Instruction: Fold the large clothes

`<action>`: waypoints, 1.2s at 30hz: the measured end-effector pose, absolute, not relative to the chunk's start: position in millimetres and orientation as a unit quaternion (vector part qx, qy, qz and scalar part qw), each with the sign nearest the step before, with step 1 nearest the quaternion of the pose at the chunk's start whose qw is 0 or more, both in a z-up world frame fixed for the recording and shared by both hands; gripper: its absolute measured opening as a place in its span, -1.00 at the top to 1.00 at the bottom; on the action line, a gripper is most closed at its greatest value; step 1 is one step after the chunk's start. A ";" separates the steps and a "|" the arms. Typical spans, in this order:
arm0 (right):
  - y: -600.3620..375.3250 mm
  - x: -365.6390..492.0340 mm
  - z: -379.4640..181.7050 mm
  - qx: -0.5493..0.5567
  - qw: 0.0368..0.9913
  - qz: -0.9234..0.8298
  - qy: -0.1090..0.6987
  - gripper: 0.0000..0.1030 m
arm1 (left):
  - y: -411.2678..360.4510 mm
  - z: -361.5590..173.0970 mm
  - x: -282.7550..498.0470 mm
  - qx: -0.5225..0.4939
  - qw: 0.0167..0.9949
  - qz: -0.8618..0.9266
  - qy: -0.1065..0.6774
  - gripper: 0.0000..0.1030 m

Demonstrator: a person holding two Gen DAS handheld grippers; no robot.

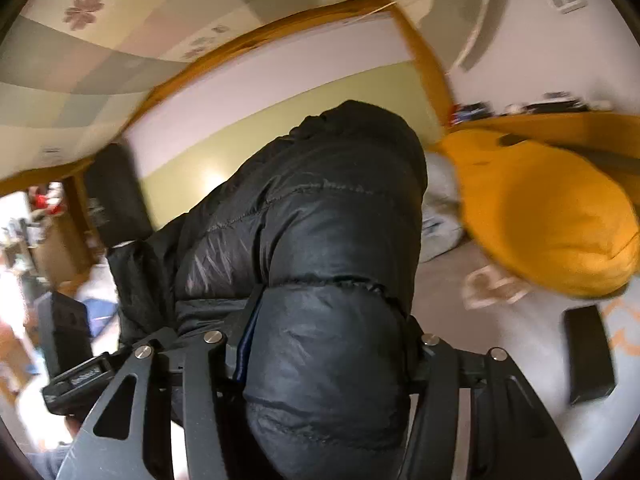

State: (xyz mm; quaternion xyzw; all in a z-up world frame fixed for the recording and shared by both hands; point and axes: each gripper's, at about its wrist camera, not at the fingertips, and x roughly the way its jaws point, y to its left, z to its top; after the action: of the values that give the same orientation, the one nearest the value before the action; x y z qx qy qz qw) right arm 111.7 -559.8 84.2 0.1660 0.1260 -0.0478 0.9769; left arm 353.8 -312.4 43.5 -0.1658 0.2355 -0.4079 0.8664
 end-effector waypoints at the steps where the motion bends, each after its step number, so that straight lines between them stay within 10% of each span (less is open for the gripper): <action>1: -570.9 117.4 75.5 0.164 0.976 -0.062 0.126 0.00 | -324.3 35.7 362.8 -0.161 0.867 -0.407 0.238 0.25; 7: -628.0 154.5 11.8 0.181 0.956 -0.123 0.196 -0.01 | -397.4 -45.1 409.3 -0.134 0.857 -0.389 0.310 0.24; 13: -647.6 165.6 -20.4 0.200 0.934 -0.174 0.240 -0.39 | -397.4 -72.8 425.9 -0.122 0.867 -0.340 0.343 -0.71; 22: -585.1 109.7 32.7 0.107 0.951 -0.238 0.168 -0.99 | -362.9 -15.6 358.5 -0.002 0.925 -0.316 0.212 -0.95; 36: -448.7 54.7 32.6 0.072 0.975 -0.177 0.112 -0.99 | -234.4 9.8 230.9 0.024 0.977 -0.192 0.087 -1.00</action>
State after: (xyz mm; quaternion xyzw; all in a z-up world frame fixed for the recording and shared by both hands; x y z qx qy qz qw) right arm 54.7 -448.7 32.6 0.0716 0.1115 -0.1774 0.9752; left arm 230.9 -234.4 9.8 0.0235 0.0867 -0.1923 0.9772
